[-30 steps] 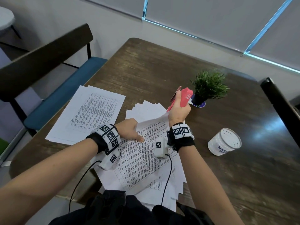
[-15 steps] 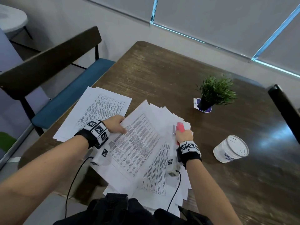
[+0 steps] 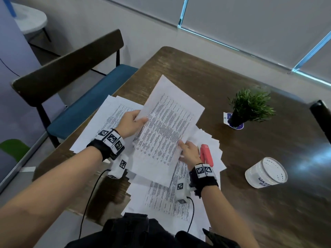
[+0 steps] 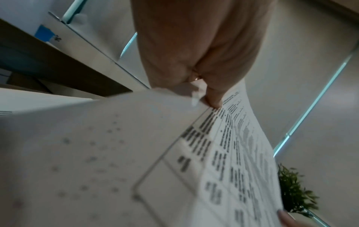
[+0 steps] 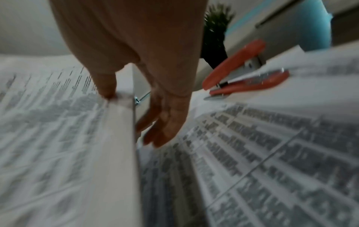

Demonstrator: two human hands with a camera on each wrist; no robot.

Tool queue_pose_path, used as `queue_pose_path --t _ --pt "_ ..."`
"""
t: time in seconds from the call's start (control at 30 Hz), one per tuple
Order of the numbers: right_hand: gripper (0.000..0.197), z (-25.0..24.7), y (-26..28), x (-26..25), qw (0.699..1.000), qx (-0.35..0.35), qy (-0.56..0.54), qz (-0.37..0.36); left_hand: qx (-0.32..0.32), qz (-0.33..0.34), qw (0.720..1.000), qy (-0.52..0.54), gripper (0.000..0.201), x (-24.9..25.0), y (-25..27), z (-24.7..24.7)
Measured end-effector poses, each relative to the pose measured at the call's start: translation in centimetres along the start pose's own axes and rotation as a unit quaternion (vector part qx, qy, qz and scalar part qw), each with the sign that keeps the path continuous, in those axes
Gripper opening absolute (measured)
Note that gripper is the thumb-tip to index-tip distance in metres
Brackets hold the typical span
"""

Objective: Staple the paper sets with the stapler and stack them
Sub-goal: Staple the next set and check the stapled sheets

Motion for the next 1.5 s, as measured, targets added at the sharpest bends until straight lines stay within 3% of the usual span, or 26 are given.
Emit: queue_pose_path --t 0.1,0.2,0.27,0.37,0.5,0.57,0.63,0.73,0.8,0.87,0.93,1.03,1.13,1.27,1.5 --pt "0.014 0.8 0.2 -0.8 0.998 0.033 -0.039 -0.044 -0.017 -0.024 0.999 -0.022 0.023 -0.7 0.1 -0.5" --pt "0.012 0.5 -0.8 -1.1 0.992 0.069 -0.093 -0.055 -0.144 -0.093 0.973 -0.154 0.039 -4.1 1.0 0.2" --pt "0.01 0.4 -1.5 -1.0 0.993 0.069 -0.091 -0.038 -0.165 -0.113 0.964 -0.177 0.035 -6.1 1.7 0.4" --pt "0.011 0.5 -1.7 -1.0 0.997 0.044 -0.06 -0.011 -0.089 -0.148 0.967 -0.189 0.042 -7.9 1.6 -1.1" --pt "0.016 0.0 -1.7 0.9 0.999 0.043 -0.015 0.016 0.046 -0.181 0.944 -0.27 0.045 -9.3 0.7 -5.2" --pt "0.022 -0.4 -2.0 2.4 0.996 0.05 0.077 0.013 0.092 -0.196 0.934 -0.284 0.042 -10.3 0.4 -7.1" --pt "0.032 -0.7 -2.2 3.3 0.969 0.052 0.24 -0.016 0.13 -0.216 0.926 -0.281 0.04 -11.5 0.6 -8.8" --pt "0.043 -0.6 -1.9 3.5 0.893 0.03 0.442 -0.079 0.188 -0.249 0.907 -0.284 0.036 -12.5 1.3 -10.4" --pt "0.048 -0.6 -1.4 3.4 0.846 0.021 0.524 -0.099 0.207 -0.257 0.893 -0.305 0.042 -12.9 1.7 -10.6" --pt "0.051 -0.7 -1.0 3.3 0.834 0.016 0.542 -0.1 0.213 -0.245 0.877 -0.355 0.048 -12.7 1.9 -10.0" --pt "0.055 -0.7 -0.8 3.3 0.827 0.006 0.553 -0.096 0.183 -0.199 0.874 -0.404 0.05 -12.4 1.6 -8.4" --pt "0.06 -0.5 -0.4 3.4 0.82 -0.009 0.564 -0.092 0.034 -0.119 0.897 -0.423 0.05 -12.4 0.6 -4.1" --pt "0.064 -0.4 0.0 3.6 0.823 -0.022 0.56 -0.096 -0.1 -0.113 0.865 -0.479 0.08 -13.4 0.6 -0.6" --pt "0.066 -0.6 0.2 3.8 0.829 -0.039 0.549 -0.096 -0.122 -0.141 0.848 -0.497 0.102 -13.3 1.1 0.1" --pt "0.068 -0.6 0.1 4.3 0.832 -0.05 0.544 -0.096 -0.117 -0.166 0.859 -0.47 0.104 -13.4 1.8 -1.5"
Point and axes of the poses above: each hand's wrist, its own y-axis away from the middle knuckle, its own z-axis out of the palm, x = y × z, the point moved 5 cm from there along -y, towards the middle knuckle, and after that the axes turned 4 degrees about -z, right-handed, at the moved point
